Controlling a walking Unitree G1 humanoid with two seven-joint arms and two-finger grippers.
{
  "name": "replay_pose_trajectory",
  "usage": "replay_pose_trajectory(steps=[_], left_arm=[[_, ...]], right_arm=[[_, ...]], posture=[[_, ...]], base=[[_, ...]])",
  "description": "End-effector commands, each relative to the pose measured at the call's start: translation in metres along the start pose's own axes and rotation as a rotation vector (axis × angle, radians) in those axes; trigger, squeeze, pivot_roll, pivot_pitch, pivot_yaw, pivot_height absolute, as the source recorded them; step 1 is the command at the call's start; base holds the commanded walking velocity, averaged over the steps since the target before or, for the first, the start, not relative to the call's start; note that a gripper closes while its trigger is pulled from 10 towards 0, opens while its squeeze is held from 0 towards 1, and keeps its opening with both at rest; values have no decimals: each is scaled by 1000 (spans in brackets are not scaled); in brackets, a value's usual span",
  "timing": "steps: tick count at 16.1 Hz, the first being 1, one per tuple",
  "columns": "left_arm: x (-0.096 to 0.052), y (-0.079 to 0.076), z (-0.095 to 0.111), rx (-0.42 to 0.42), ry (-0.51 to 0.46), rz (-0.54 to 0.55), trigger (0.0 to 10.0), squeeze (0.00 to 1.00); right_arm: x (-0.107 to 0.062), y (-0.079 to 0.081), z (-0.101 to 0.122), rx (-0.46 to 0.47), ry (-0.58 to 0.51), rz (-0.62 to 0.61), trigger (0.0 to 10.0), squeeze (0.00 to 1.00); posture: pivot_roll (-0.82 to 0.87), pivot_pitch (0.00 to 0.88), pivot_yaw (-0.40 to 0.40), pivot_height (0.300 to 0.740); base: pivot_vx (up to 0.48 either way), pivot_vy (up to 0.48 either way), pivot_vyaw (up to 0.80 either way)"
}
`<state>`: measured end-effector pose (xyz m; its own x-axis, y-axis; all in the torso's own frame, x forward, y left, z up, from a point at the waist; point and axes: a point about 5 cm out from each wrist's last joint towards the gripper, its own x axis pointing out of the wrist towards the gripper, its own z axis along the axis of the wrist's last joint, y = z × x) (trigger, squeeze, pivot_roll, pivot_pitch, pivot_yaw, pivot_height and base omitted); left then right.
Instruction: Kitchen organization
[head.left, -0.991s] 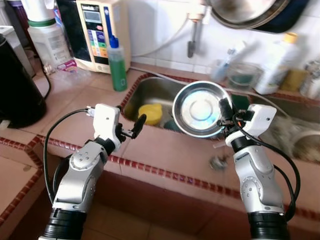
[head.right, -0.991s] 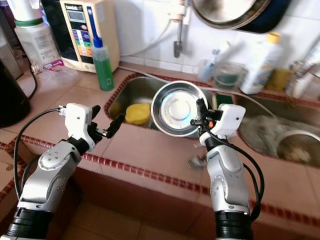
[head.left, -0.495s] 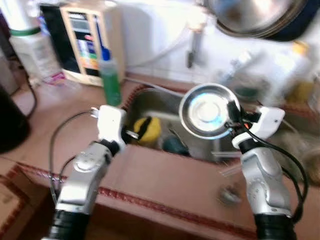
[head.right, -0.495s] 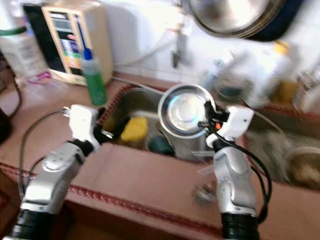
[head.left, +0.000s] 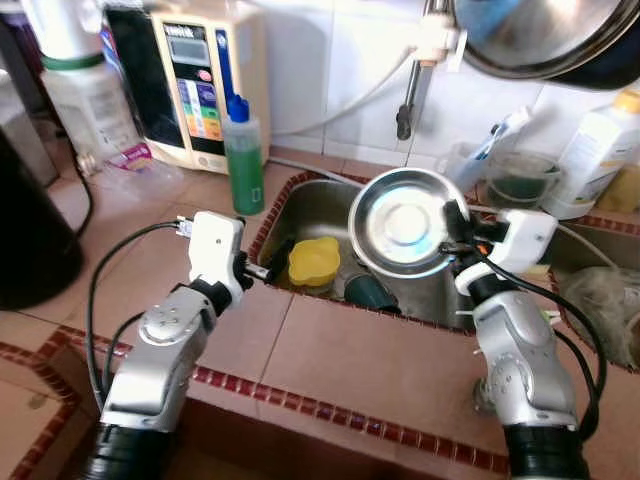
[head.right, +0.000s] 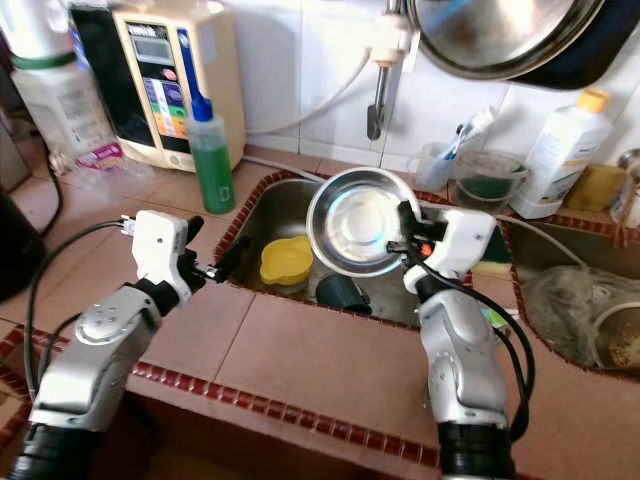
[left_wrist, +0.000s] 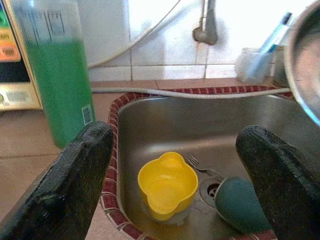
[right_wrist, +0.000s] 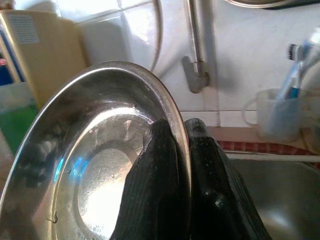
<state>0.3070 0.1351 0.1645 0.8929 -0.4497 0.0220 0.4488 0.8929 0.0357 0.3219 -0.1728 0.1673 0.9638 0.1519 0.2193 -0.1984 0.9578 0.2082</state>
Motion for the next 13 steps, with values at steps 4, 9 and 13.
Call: replay_pose_trajectory(steps=[4, 9, 13], left_arm=[[-4, -22, 10, 21, 2, -135, 10000, 0], [-21, -39, 15, 15, 30, -227, 10000, 0], [-28, -47, 23, 1, 41, -257, 10000, 0]], right_arm=[[9, -16, 8, -80, 44, -22, 10000, 0], [18, -20, 13, -123, 57, -5, 10000, 0], [26, -19, 8, -147, 105, 35, 10000, 0]], posture=[[-132, 93, -5, 740], [-110, 155, 1, 740], [-86, 200, -4, 740]], base=[[0, 0, 0], [0, 0, 0], [0, 0, 0]])
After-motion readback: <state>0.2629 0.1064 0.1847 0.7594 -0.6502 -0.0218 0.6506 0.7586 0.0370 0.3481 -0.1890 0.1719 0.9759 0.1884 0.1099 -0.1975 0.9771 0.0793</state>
